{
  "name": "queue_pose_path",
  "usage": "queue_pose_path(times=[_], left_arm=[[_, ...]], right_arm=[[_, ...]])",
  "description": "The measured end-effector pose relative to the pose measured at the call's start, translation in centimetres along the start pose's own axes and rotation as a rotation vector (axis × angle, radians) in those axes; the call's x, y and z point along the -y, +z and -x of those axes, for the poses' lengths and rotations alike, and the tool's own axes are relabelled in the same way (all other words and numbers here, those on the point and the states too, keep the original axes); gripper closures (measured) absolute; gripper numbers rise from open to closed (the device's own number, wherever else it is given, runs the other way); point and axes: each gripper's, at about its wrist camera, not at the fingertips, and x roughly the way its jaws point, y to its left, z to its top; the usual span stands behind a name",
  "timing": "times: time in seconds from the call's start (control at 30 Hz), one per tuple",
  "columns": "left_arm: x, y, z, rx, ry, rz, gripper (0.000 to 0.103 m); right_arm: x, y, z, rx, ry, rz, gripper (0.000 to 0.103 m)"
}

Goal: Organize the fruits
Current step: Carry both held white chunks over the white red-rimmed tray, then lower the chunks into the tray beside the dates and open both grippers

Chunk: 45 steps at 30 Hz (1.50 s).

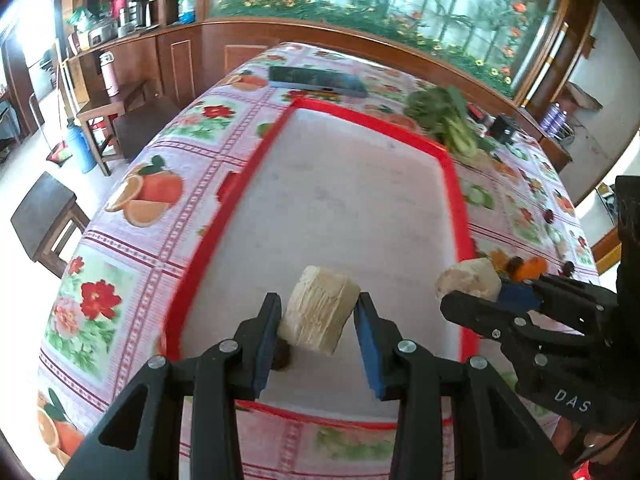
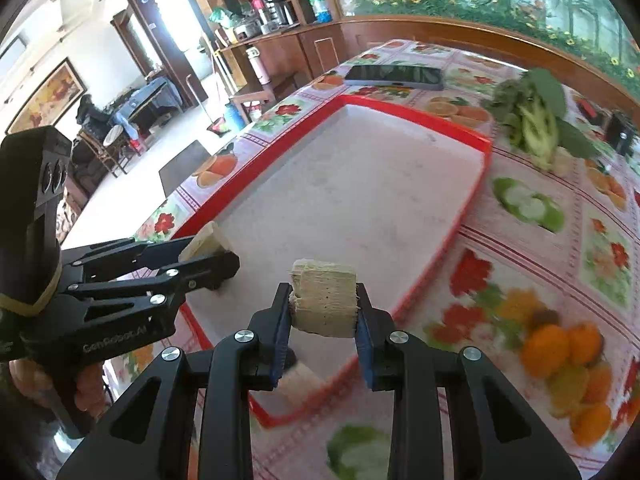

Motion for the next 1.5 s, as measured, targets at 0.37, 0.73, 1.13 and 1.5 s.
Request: queue_pose_path(times=[0.37, 0.73, 1.13, 1.5], left_arm=[[-2.0, 0.9, -2.9, -0.039, 0.028, 0.026, 0.062], [-1.9, 0.6, -3.6, -0.053, 0.06, 0.014, 0.062], [-0.8, -0.5, -1.8, -0.037, 0.065, 0.023, 0.04], [1.8, -2.5, 1.7, 0.002, 0.066, 0.068, 0.038]], right_arm=[[-1.2, 0.7, -4.2, -0.084, -0.025, 0.029, 0.075], [-1.1, 0.6, -5.0, -0.1, -0.057, 0.035, 0.066], [-1.5, -0.5, -1.8, -0.037, -0.097, -0.001, 0.052], [-1.1, -3.2, 2.7, 0.026, -0.119, -0.026, 0.027]])
